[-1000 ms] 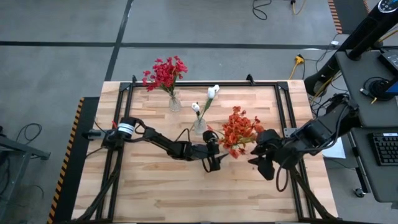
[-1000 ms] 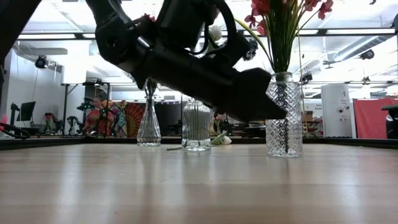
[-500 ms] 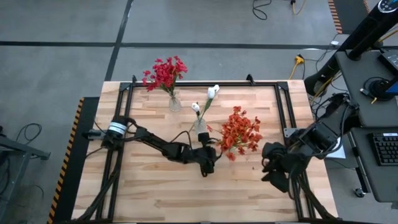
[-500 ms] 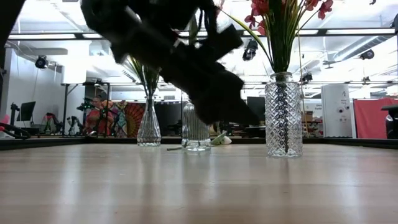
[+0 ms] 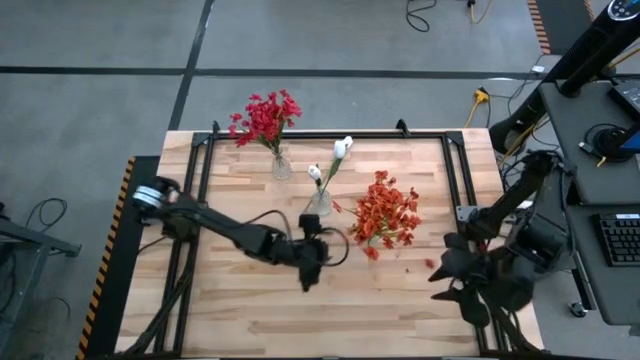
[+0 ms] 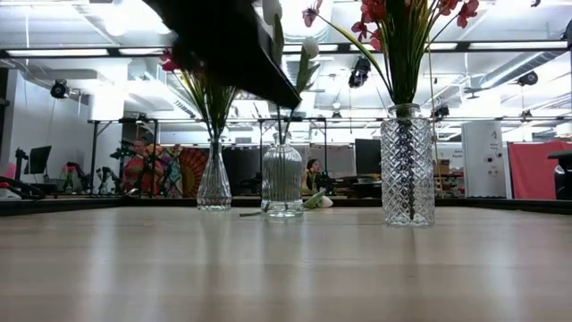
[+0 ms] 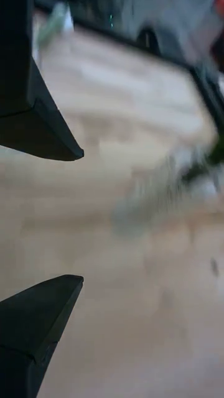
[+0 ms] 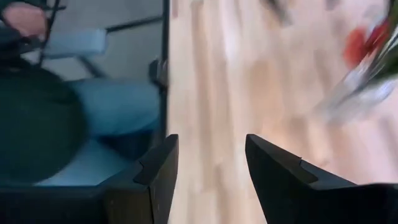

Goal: Sort flowers into vase by color
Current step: Put the top center white tulip flower into the center transparent glass vase

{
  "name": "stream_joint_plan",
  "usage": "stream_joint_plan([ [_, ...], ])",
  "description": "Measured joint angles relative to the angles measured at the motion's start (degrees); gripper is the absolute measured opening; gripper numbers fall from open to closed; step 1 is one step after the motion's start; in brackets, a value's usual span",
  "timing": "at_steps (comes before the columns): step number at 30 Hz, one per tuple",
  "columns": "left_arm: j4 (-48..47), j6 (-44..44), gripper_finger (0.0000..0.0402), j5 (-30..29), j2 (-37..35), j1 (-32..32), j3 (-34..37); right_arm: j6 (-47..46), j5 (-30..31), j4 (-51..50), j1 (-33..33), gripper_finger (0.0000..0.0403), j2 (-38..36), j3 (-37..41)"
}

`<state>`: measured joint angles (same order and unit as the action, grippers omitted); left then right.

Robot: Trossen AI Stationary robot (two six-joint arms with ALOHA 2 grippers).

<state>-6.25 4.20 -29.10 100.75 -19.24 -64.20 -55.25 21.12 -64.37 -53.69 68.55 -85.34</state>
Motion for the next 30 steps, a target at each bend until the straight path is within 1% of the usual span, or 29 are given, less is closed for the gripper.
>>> stream_joint_plan([
  [2,-3.21,-3.54,0.0295,3.1,-2.72,-2.09,0.08,2.72,5.63,0.41,-2.23,0.0178,0.0,0.66],
  [4,-5.87,-6.93,0.0295,4.56,-4.81,-4.45,0.2,5.22,11.27,1.64,-4.43,0.0178,-0.01,1.97],
  [6,-6.77,-9.17,0.0295,3.39,-5.69,-7.06,0.23,8.06,15.49,4.0,-6.63,0.0178,-0.04,4.1],
  [9,-6.24,-9.79,0.0295,-0.16,-5.44,-10.62,0.74,11.85,20.71,9.64,-9.91,0.0178,0.02,9.01],
  [12,-1.74,-12.73,0.0294,-0.19,-3.81,-12.35,2.26,12.83,25.65,15.76,-12.02,0.0178,0.2,14.43],
  [16,10.74,-15.67,0.0278,-0.6,1.17,-12.26,4.49,12.2,31.14,21.66,-12.18,0.0178,0.93,20.6],
  [18,18.56,-15.29,0.0262,-2.95,5.02,-11.96,4.67,11.68,33.05,23.59,-12.18,0.0178,1.06,23.42],
  [21,28.56,-13.94,0.0229,-6.22,10.61,-11.63,4.34,10.65,35.94,26.46,-12.15,0.0178,1.07,26.95],
  [25,42.3,-11.12,0.0169,-7.95,16.83,-10.92,4.18,10.12,37.52,27.96,-12.04,0.0178,1.07,29.67],
  [28,51.11,-10.64,0.0114,-8.2,20.78,-9.33,4.17,9.51,37.8,27.95,-12.04,0.0178,1.07,30.36],
  [30,55.93,-9.93,0.0073,-8.41,23.31,-7.49,4.17,9.38,39.65,27.89,-12.04,0.0178,1.05,30.57],
])
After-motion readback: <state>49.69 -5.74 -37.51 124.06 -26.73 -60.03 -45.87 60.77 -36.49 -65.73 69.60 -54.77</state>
